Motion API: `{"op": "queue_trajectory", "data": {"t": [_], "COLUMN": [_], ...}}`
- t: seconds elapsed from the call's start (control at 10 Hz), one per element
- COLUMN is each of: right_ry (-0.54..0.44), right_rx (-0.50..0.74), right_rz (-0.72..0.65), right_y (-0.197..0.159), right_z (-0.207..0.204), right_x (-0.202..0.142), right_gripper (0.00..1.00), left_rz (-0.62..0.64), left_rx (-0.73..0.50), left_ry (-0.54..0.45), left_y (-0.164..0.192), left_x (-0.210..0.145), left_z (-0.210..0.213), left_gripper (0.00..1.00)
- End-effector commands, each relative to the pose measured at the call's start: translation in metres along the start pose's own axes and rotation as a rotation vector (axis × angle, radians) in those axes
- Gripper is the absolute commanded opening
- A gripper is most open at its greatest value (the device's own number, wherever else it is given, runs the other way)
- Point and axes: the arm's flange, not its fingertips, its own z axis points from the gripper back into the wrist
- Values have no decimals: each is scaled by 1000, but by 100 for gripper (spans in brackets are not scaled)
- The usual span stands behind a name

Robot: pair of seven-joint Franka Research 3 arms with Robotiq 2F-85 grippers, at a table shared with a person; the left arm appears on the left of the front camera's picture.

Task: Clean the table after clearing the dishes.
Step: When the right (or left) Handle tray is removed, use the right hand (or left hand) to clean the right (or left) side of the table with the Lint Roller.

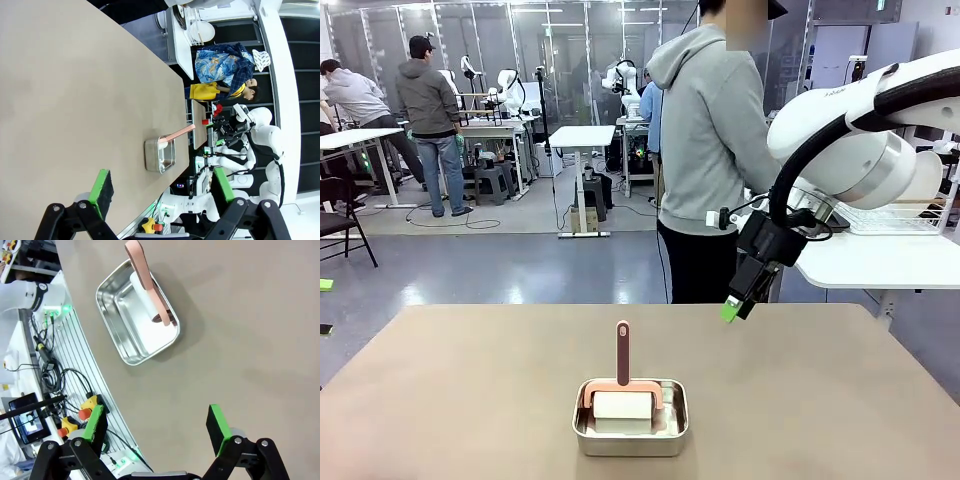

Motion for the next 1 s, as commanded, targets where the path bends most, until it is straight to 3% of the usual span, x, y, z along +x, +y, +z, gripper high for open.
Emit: {"op": "queue_trajectory", "data": {"t": [0.0, 0.3, 0.6, 0.9], "right_ry": [-1, 154, 196, 312], "right_rx": [-1, -27, -10, -90], "right_rz": [0, 255, 380, 434], "right_y": [0, 9, 30, 53], "right_z": [0, -40, -66, -91], "right_x": [0, 71, 110, 147], "right_gripper": [100, 100, 100, 100], "left_rz": [-2, -2, -2, -2], "left_rx": [-3, -3, -3, -3], "left_ry": [8, 8, 8, 8], "left_y": [-1, -1, -1, -1], "left_x": [-2, -2, -2, -2], "left_z": [3, 3, 3, 3], "left_gripper": [100, 100, 100, 100]}}
